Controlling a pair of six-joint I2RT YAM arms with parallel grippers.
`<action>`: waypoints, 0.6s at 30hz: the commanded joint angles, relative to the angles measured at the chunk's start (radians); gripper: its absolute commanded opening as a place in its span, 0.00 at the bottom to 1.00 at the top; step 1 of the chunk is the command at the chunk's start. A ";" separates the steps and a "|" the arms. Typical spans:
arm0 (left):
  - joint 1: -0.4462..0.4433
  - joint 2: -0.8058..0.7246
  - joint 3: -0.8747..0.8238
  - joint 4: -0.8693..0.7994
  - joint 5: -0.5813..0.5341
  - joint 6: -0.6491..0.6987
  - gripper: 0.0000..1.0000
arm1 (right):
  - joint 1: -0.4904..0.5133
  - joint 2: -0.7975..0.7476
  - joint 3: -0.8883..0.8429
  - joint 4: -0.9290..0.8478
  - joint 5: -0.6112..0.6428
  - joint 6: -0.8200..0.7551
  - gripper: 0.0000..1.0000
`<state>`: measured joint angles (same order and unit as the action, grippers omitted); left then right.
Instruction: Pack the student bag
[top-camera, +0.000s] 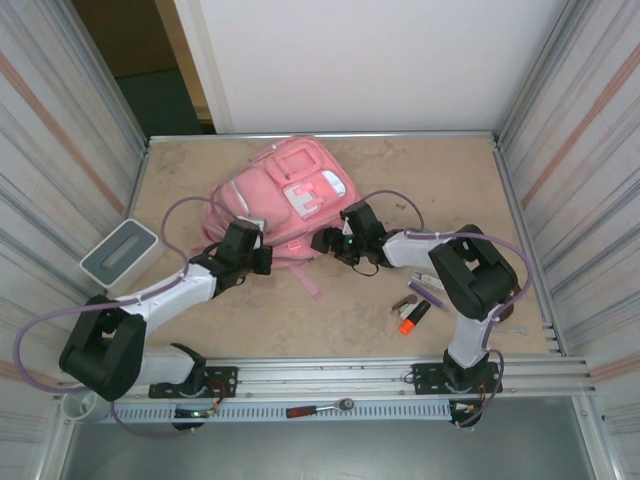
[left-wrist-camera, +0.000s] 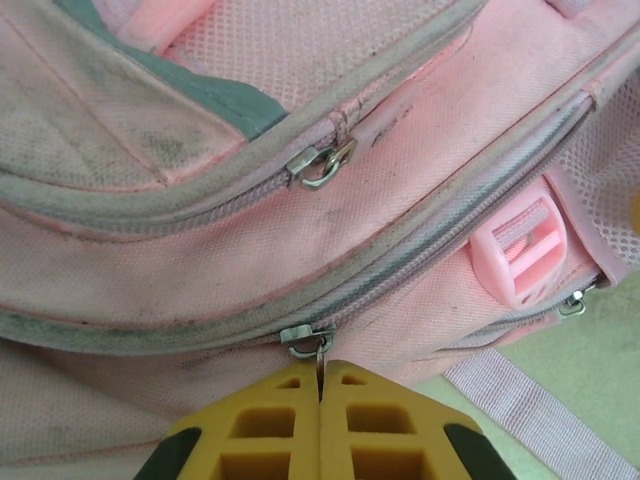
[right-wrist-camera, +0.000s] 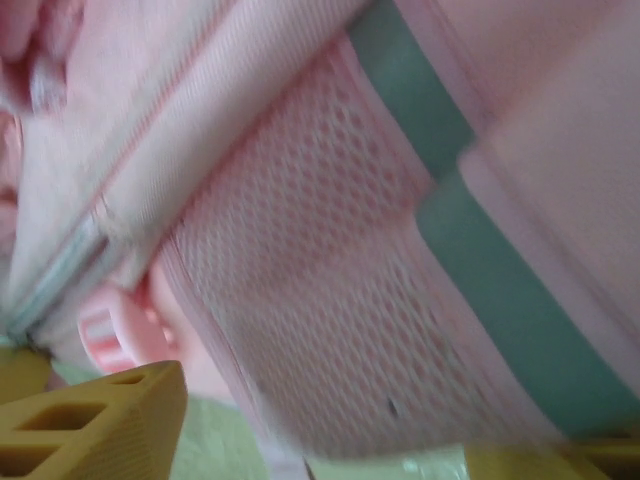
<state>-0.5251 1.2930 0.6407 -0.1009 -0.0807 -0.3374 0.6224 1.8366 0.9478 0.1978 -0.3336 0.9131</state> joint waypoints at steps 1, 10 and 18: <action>-0.010 -0.046 -0.015 -0.033 -0.024 0.008 0.00 | -0.025 0.046 0.044 0.048 0.025 0.042 0.59; 0.008 -0.105 -0.019 -0.134 -0.168 0.032 0.00 | -0.109 0.004 -0.027 0.097 0.067 0.027 0.03; 0.073 -0.149 -0.026 -0.164 -0.189 0.040 0.00 | -0.165 -0.064 -0.011 0.001 0.060 -0.075 0.00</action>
<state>-0.4725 1.1831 0.6258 -0.1997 -0.1955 -0.3138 0.5037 1.8217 0.9241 0.2455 -0.3439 0.9085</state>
